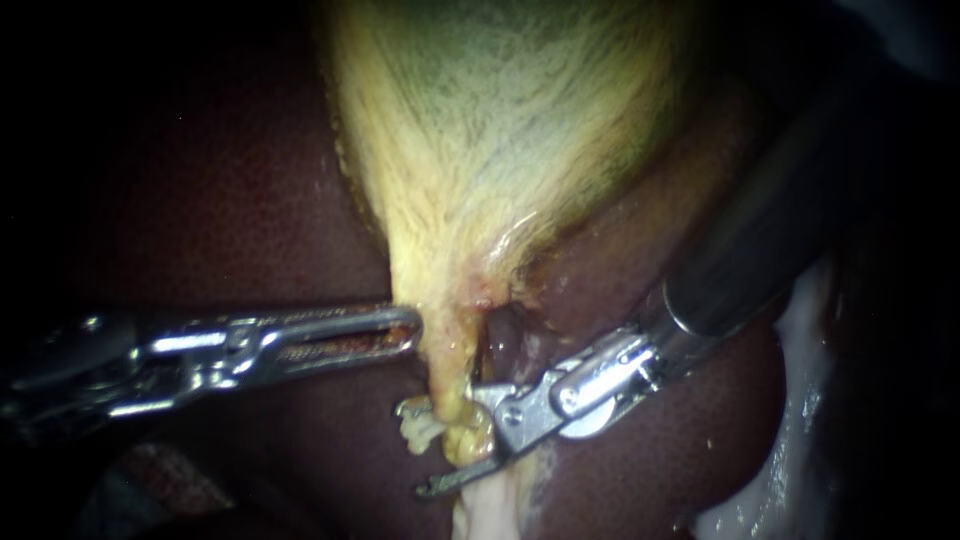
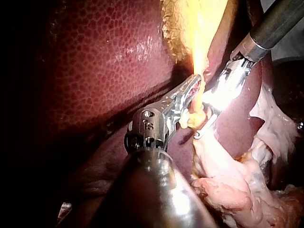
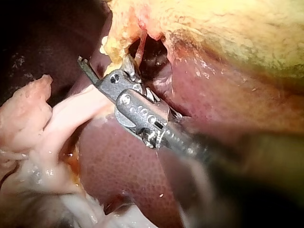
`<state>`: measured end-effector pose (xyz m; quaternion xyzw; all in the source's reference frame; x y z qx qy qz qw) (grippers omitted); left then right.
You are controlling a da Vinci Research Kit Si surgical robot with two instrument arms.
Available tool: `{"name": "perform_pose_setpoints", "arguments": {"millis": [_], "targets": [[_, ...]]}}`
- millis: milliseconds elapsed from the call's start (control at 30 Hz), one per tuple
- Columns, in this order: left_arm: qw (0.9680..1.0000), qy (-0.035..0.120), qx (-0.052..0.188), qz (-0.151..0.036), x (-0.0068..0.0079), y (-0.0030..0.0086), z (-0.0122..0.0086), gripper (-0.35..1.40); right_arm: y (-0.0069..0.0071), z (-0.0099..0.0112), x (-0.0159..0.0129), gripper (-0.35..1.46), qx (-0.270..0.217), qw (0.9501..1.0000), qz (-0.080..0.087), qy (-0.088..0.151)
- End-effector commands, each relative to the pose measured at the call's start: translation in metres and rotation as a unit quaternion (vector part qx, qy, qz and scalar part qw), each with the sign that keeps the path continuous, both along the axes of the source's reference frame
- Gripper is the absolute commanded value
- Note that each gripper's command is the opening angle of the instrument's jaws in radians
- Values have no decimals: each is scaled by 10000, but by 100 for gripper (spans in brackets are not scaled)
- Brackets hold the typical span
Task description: Going back second clip left tube
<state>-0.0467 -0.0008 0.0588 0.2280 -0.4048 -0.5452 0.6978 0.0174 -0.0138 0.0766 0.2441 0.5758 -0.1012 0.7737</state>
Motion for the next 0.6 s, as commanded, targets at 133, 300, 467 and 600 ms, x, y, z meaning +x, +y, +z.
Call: {"name": "perform_pose_setpoints", "arguments": {"millis": [133,300,467,600], "targets": [[10000,-3,-1,2,0,0,0,-35,3,-2,2,60,23,10000,23,16],[10000,-4,-1,3,0,0,0,-35,10,-2,-1,60,41,10000,20,21],[10000,-4,-1,3,0,0,0,-35,14,-4,-8,60,63,10000,-2,34],[10000,-2,-1,0,-1,0,0,-35,12,-1,0,60,76,10000,15,13]]}}
